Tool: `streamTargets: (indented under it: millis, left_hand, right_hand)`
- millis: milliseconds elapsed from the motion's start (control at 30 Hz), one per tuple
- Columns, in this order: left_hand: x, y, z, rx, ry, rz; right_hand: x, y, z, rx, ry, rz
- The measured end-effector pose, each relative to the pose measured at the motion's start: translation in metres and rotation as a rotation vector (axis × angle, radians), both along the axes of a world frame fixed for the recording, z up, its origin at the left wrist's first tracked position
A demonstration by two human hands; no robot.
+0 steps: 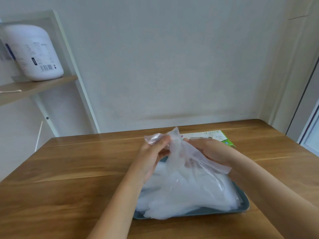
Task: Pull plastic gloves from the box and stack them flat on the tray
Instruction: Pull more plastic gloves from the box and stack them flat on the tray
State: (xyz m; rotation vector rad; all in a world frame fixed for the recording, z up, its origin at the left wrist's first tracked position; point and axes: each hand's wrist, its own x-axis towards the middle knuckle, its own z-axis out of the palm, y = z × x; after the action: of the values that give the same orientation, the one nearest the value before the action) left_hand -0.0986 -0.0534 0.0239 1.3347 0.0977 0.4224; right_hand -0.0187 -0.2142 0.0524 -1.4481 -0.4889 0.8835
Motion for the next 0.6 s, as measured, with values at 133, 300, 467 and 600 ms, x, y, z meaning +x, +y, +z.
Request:
streamTargets:
  millis: [133, 300, 467, 600]
  left_hand:
    - [-0.004, 0.005, 0.004, -0.061, -0.004, 0.113]
    - [-0.005, 0.009, 0.006, -0.185, 0.033, 0.271]
    - [-0.005, 0.012, 0.009, -0.224, 0.068, 0.339]
    - [-0.004, 0.016, 0.012, -0.263, 0.121, 0.343]
  right_hand:
    - [-0.005, -0.002, -0.002, 0.08, 0.268, -0.017]
    - [-0.011, -0.017, -0.005, 0.292, 0.237, 0.153]
    - [-0.015, -0.015, -0.005, 0.321, 0.081, 0.051]
    - [-0.023, -0.014, 0.007, 0.171, -0.202, 0.077]
